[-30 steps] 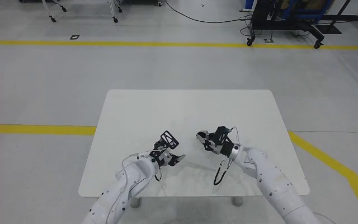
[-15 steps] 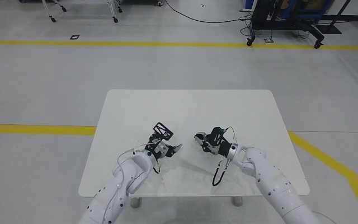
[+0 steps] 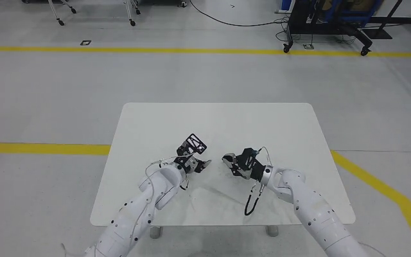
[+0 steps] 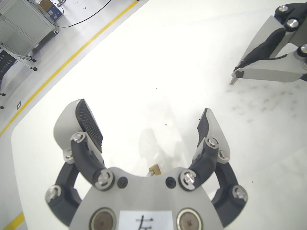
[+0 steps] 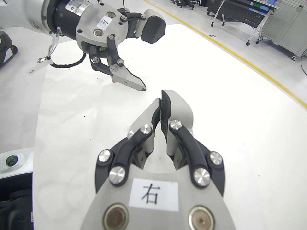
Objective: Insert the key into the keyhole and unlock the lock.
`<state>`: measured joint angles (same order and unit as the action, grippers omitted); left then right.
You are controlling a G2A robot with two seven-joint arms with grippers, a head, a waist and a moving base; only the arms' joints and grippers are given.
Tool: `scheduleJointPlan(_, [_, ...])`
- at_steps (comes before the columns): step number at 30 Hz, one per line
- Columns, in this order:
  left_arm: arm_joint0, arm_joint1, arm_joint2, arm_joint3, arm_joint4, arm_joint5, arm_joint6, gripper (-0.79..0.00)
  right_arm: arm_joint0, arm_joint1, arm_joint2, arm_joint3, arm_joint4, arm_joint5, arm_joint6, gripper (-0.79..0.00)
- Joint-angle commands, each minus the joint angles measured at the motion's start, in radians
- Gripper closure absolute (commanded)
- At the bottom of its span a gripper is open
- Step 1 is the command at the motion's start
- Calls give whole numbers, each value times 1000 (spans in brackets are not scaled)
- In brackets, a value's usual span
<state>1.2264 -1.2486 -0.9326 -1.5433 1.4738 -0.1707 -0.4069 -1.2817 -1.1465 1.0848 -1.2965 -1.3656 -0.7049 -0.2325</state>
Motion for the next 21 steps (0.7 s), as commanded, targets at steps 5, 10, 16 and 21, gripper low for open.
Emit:
scheduleJointPlan(5, [-44, -21, 49, 67, 1, 15, -4, -785, 5, 0, -5, 12, 1, -4, -2, 0])
scheduleJointPlan(10, [-72, -36, 76, 116, -3, 25, -6, -785, 15, -1, -4, 35, 12, -2, -12, 0])
scheduleJointPlan(16, [-88, -45, 74, 131, 2, 52, 10, -785, 21, -3, -6, 50, 14, 11, -23, 0])
scheduleJointPlan(21, [-71, -35, 2, 78, -18, 66, 30, -785, 17, -2, 0, 48, 21, 23, -43, 0])
